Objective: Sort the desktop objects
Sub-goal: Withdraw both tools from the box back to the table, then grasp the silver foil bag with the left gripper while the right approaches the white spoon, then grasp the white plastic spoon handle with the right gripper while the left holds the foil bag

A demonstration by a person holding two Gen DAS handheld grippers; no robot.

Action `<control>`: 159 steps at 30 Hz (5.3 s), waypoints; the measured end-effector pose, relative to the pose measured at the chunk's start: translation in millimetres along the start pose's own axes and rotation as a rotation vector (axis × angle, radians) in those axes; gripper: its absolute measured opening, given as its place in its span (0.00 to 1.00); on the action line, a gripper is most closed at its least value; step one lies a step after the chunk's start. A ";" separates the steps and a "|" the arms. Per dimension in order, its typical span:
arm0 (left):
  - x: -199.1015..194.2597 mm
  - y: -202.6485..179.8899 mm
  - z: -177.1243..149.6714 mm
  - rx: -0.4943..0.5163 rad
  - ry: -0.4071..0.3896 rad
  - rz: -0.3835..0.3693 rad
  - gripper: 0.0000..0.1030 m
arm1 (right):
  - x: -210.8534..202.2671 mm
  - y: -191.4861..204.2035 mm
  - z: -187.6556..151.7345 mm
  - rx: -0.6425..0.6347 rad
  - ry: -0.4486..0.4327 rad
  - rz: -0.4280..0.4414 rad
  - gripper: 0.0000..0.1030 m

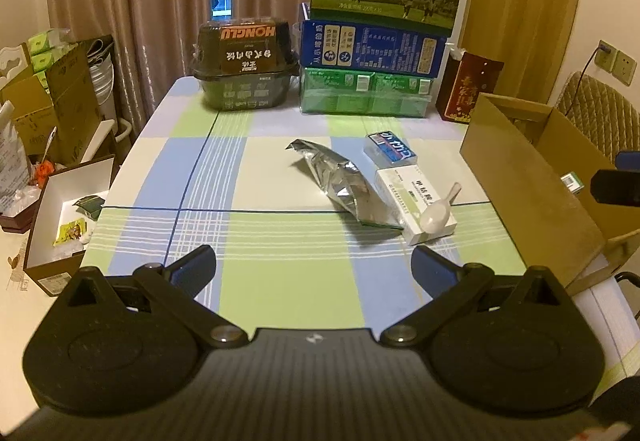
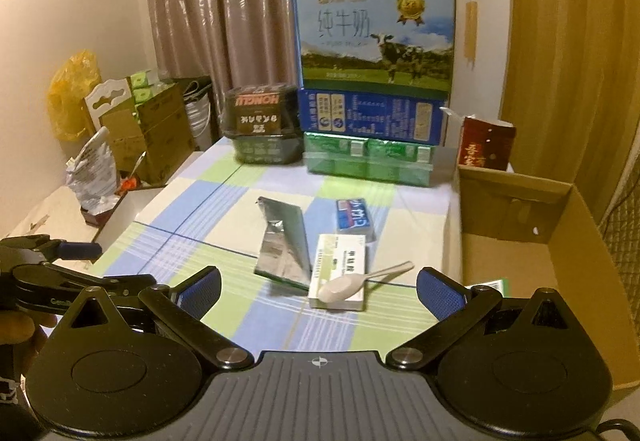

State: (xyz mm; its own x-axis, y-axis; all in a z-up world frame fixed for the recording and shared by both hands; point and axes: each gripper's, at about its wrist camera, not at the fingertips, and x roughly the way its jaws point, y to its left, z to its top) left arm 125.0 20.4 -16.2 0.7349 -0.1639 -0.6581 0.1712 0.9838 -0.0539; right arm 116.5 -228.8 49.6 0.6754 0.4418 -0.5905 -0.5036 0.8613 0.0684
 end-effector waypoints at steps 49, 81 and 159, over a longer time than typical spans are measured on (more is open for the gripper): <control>171.7 26.1 24.0 -0.119 0.046 -0.123 0.97 | 234.1 -43.4 -45.0 0.143 0.197 -0.032 0.69; 207.7 4.9 35.4 -0.111 0.090 -0.245 0.85 | 239.2 -39.7 -47.6 0.062 0.196 -0.049 0.67; 79.4 15.7 -66.8 0.010 0.221 -0.170 0.35 | 145.2 33.6 -80.7 0.192 0.249 0.095 0.03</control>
State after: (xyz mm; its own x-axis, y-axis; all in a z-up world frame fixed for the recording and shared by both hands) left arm 142.2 27.7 -119.5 0.5341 -0.3059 -0.7882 0.2877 0.9424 -0.1708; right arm 154.1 -156.0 -98.8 0.4659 0.4682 -0.7508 -0.4315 0.8610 0.2692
